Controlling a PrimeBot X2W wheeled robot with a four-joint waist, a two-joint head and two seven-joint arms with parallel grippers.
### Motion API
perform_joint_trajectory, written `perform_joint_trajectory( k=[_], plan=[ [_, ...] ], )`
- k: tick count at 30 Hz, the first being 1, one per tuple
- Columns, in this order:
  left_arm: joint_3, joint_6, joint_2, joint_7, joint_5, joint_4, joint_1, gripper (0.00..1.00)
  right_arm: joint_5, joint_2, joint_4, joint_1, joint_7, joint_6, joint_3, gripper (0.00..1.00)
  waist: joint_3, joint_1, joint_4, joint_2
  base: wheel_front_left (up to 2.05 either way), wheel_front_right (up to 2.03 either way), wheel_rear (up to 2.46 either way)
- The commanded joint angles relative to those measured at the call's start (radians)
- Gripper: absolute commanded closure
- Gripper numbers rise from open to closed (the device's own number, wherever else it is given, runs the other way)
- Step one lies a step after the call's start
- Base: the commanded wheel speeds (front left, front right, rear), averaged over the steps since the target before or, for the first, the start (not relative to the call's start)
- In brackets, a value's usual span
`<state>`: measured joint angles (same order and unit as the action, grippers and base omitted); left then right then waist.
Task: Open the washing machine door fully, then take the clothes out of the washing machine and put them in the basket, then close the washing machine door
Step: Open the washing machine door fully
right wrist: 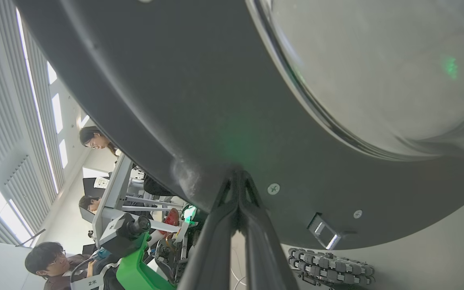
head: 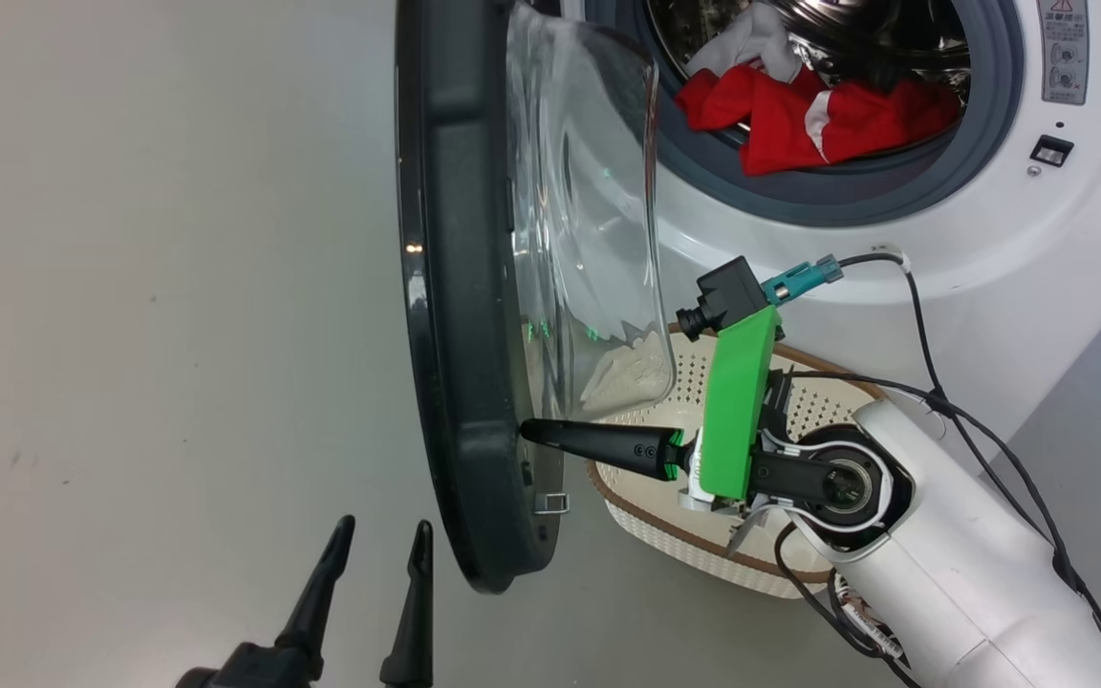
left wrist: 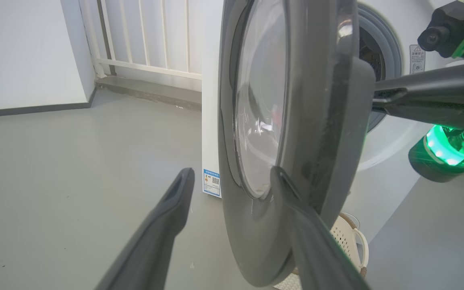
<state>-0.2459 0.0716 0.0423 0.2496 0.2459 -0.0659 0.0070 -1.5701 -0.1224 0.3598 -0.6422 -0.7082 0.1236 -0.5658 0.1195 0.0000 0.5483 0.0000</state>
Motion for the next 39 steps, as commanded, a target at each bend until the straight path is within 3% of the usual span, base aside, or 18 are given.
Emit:
perform_joint_trajectory(
  k=[1, 2, 3, 5, 6, 7, 8, 9, 23, 39],
  plan=[
    [0.037, 0.010, 0.008, 0.012, -0.011, 0.031, 0.003, 0.00, 0.005, 0.032, -0.026, -0.025, 0.008, 0.007, -0.013, 1.00, -0.002, 0.0000, -0.001, 0.0000, 0.00, 0.00, 0.00],
    [0.038, 0.011, 0.008, 0.012, -0.012, 0.031, 0.003, 0.00, 0.005, 0.032, -0.027, -0.024, 0.009, 0.007, -0.013, 1.00, -0.004, 0.0000, -0.001, 0.0000, 0.00, 0.00, 0.00],
    [0.038, 0.011, 0.008, 0.012, -0.013, 0.030, 0.003, 0.00, 0.006, 0.031, -0.027, -0.022, 0.011, 0.007, -0.014, 0.90, -0.005, 0.0000, -0.002, 0.0000, 0.00, 0.00, 0.00],
    [0.040, 0.009, 0.008, 0.012, -0.014, 0.029, 0.002, 0.00, 0.011, 0.024, -0.029, -0.016, 0.015, 0.007, -0.014, 0.58, -0.009, 0.0000, -0.003, 0.0000, 0.00, 0.00, 0.00],
    [0.041, 0.007, 0.008, 0.012, -0.016, 0.028, 0.002, 0.00, 0.014, 0.020, -0.028, -0.013, 0.021, 0.007, -0.013, 0.46, -0.011, 0.0000, -0.004, 0.0000, 0.00, 0.00, 0.00],
    [0.041, 0.007, 0.008, 0.012, -0.016, 0.028, 0.002, 0.00, 0.014, 0.020, -0.028, -0.013, 0.021, 0.007, -0.013, 0.46, -0.011, 0.0000, -0.004, 0.0000, 0.00, 0.00, 0.00],
    [0.041, 0.005, 0.008, 0.012, -0.017, 0.027, 0.002, 0.00, 0.018, 0.016, -0.028, -0.009, 0.028, 0.007, -0.012, 0.15, -0.014, 0.0000, -0.005, 0.0000, 0.00, 0.00, 0.00],
    [0.042, 0.002, 0.008, 0.012, -0.018, 0.024, 0.001, 0.00, 0.021, 0.011, -0.027, -0.005, 0.034, 0.007, -0.011, 0.00, -0.017, 0.0000, -0.006, 0.0000, 0.00, 0.00, 0.00],
    [0.067, -0.043, 0.008, 0.012, -0.036, -0.032, -0.025, 0.00, 0.040, -0.077, -0.019, 0.102, 0.159, 0.007, 0.014, 0.00, -0.051, 0.0000, -0.037, 0.0000, 0.00, 0.00, 0.00],
    [0.129, -0.063, 0.008, 0.012, -0.054, -0.053, -0.017, 0.00, 0.033, -0.199, 0.004, 0.324, 0.348, 0.007, 0.071, 0.00, -0.079, 0.0000, -0.099, 0.0000, 0.00, 0.00, 0.00]
  ],
)
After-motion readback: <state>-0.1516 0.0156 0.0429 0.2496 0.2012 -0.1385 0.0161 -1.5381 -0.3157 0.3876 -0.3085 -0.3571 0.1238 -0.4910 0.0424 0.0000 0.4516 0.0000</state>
